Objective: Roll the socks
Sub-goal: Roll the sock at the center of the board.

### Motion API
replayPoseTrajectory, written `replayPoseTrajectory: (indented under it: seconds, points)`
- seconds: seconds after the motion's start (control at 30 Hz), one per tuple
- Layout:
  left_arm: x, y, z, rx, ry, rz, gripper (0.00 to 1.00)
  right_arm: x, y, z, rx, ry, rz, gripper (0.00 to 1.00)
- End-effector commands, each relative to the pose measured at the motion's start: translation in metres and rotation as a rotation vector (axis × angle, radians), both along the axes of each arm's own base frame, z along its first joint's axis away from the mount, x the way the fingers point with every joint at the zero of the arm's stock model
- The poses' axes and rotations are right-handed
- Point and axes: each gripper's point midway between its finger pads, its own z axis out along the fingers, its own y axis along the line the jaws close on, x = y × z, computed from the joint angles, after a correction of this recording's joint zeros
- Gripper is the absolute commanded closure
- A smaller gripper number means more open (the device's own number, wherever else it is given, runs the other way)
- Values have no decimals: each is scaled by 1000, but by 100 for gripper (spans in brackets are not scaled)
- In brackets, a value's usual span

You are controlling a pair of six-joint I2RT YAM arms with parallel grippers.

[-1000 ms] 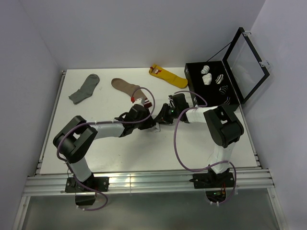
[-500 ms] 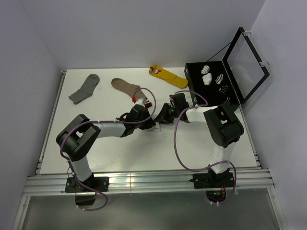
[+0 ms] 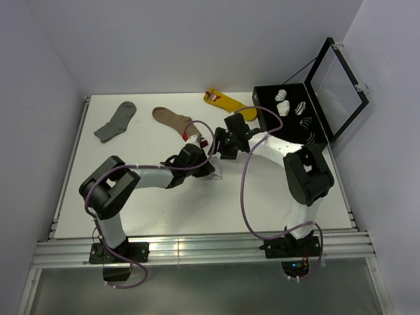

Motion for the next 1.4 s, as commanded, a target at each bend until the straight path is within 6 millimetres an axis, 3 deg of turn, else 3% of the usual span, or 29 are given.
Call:
replayPoseTrajectory:
  seconds: [0.0, 0.37, 0.57, 0.67, 0.7, 0.77, 0.8, 0.87, 0.93, 1.03, 1.17, 1.27, 1.37]
  points:
    - [-14, 8, -28, 92, 57, -23, 96, 1, -7, 13, -134, -37, 4, 34]
    - [-14, 7, -27, 99, 51, -26, 95, -2, 11, -3, -222, 23, 49, 37]
    - [-13, 8, -25, 100, 44, -21, 95, -7, 8, -16, -257, 59, 50, 44]
    - [-13, 7, -26, 101, 45, -21, 95, -8, 8, -24, -266, 75, 55, 54]
    - [-13, 8, -27, 104, 46, -21, 95, -8, 8, -24, -267, 76, 56, 63]
    - [-13, 9, -26, 106, 44, -17, 94, -9, 7, -26, -272, 74, 55, 73]
    - [-12, 10, -23, 104, 36, -10, 92, -9, 6, -26, -276, 72, 56, 86]
    - [-12, 14, -19, 107, 21, -1, 82, -9, 5, -26, -282, 68, 55, 100]
    - [-7, 23, -9, 137, -23, 25, 68, -9, 2, -27, -290, 66, 59, 100]
    - [5, 37, 13, 167, -100, 67, 61, -11, 2, -27, -286, 64, 65, 100]
    - [22, 63, 30, 165, -169, 143, 62, -12, 5, -26, -267, 59, 73, 100]
    - [37, 76, 31, 167, -178, 182, 66, -12, 6, -24, -253, 54, 80, 100]
    - [49, 75, 26, 179, -184, 183, 71, -12, 9, -23, -237, 48, 89, 100]
